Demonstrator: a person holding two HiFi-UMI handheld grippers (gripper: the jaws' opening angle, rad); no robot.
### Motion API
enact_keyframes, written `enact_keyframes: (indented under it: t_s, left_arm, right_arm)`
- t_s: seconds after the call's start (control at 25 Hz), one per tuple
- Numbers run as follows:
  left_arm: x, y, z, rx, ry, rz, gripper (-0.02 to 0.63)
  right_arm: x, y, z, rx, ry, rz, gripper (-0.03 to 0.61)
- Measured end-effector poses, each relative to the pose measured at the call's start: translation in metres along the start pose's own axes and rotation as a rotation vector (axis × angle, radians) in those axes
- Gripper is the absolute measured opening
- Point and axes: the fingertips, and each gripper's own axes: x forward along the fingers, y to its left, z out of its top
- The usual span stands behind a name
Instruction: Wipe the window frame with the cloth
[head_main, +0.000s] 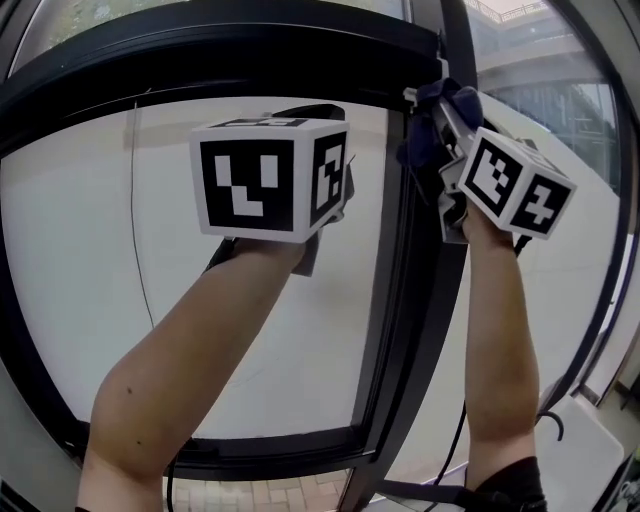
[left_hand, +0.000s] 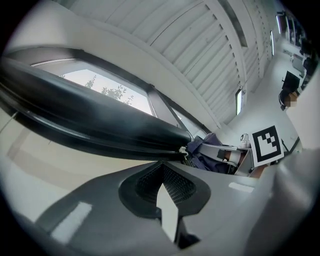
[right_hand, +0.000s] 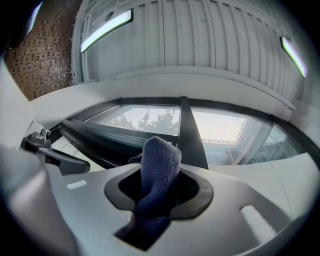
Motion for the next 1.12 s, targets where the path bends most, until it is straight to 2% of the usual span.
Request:
enact_keyframes:
  t_s: [0.12, 0.24, 0.44, 0.56, 0.64, 0.8, 0.96, 1.12]
  left_arm:
    - [-0.002, -0.003, -0.013, -0.022, 0.017, -0.001, -0.006]
    - [-0.004, -0.009, -0.026, -0.088, 0.039, -0.033, -0.006]
    - [-0.01, -0.017, -0.041, -0.12, 0.075, -0.052, -0.006]
    - [-0.016, -0.021, -0.041, -0.176, 0.07, -0.084, -0.006]
    - [-0.022, -0.025, -0.041, -0.141, 0.067, -0.084, -0.006]
    - [-0.035, -0.03, -0.043, 0.034, 0.054, -0.079, -0.006]
    - [-0.043, -0.036, -0.063, 0.021, 0.073, -0.13, -0.006]
    - [-0.049, -0.042, -0.087, 0.057, 0.117, -0.175, -0.006]
  right_arm:
    - [-0.007, 0.0, -0.007, 0.017, -0.001, 0.003, 0.13]
    - [-0.014, 0.001, -0.014, 0.034, 0.0, 0.0, 0.13]
    - [-0.026, 0.006, -0.026, 0.013, 0.038, -0.003, 0.13]
    - [-0.031, 0.009, -0.031, -0.005, 0.051, -0.008, 0.13]
    - [-0.036, 0.01, -0.037, -0.012, 0.061, -0.016, 0.13]
    - [-0.046, 0.016, -0.047, -0.004, 0.082, -0.035, 0.13]
    - [-0.057, 0.018, -0.058, -0.029, 0.103, -0.066, 0.13]
    - [-0.065, 0.02, -0.068, -0.047, 0.127, -0.087, 0.13]
